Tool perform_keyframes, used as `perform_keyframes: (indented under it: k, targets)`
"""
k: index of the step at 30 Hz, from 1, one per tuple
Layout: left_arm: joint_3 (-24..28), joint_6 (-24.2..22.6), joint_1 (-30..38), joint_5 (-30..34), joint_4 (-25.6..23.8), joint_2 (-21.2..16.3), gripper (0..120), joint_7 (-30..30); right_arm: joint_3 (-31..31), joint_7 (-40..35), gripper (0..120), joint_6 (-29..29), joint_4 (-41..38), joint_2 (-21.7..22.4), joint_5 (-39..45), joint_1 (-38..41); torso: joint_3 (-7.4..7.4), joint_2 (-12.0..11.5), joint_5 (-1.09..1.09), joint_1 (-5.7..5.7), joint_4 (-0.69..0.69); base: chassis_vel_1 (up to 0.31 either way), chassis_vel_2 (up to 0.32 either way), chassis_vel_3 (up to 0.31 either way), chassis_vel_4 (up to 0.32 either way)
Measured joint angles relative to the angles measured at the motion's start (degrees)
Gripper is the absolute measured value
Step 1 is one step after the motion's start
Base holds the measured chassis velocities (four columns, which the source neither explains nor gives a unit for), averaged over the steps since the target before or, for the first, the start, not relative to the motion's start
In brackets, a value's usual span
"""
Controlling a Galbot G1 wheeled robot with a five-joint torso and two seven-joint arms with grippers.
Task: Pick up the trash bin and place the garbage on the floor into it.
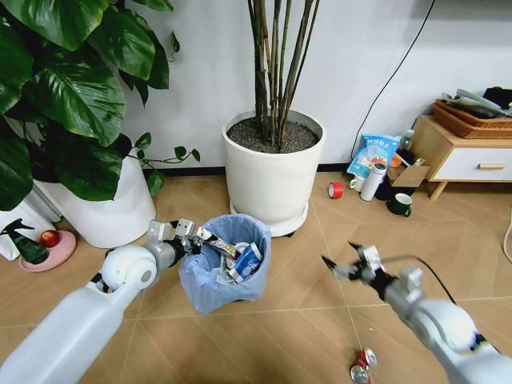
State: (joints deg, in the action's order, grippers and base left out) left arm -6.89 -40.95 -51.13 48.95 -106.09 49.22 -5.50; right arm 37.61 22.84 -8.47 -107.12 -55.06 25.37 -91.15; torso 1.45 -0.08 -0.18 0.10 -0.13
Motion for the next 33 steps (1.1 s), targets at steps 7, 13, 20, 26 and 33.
perform_keyframes:
  k: [7,13,20,26,33]
  targets:
    - [0.01,0.01,-0.49,0.0,-0.99,-0.09,0,0.1,4.17,2.37,100,4.51,2.79,-4.5,-6.65,-9.56,0.0,0.0,0.0,0.0,-0.02,0.0,0.0,0.0,0.0]
    - [-0.22,0.02,-1.29,-0.01,-1.75,-0.52,0,0.26,4.55,3.83,100,7.01,7.21,-6.79,-10.99,-11.73,0.0,0.0,0.01,0.0,0.01,0.0,0.0,0.0,0.0]
    - [-0.08,0.04,-1.43,-0.08,-2.05,-0.18,0,0.35,5.59,5.24,100,7.66,11.91,-9.0,-13.16,-13.45,0.0,0.0,-0.01,0.0,0.0,0.0,0.0,0.0,0.0]
    - [0.18,0.06,-1.57,-0.26,-2.08,0.0,0,0.36,5.33,5.51,100,7.97,16.75,-11.84,-13.89,-11.94,0.01,0.0,0.0,0.0,0.0,0.0,0.0,0.0,0.0]
    - [0.21,0.06,-1.66,-0.31,-2.19,-0.33,0,0.33,4.73,5.54,100,8.04,21.48,-14.38,-14.53,-8.35,0.01,0.0,0.01,0.01,0.0,0.0,0.0,0.0,0.0]
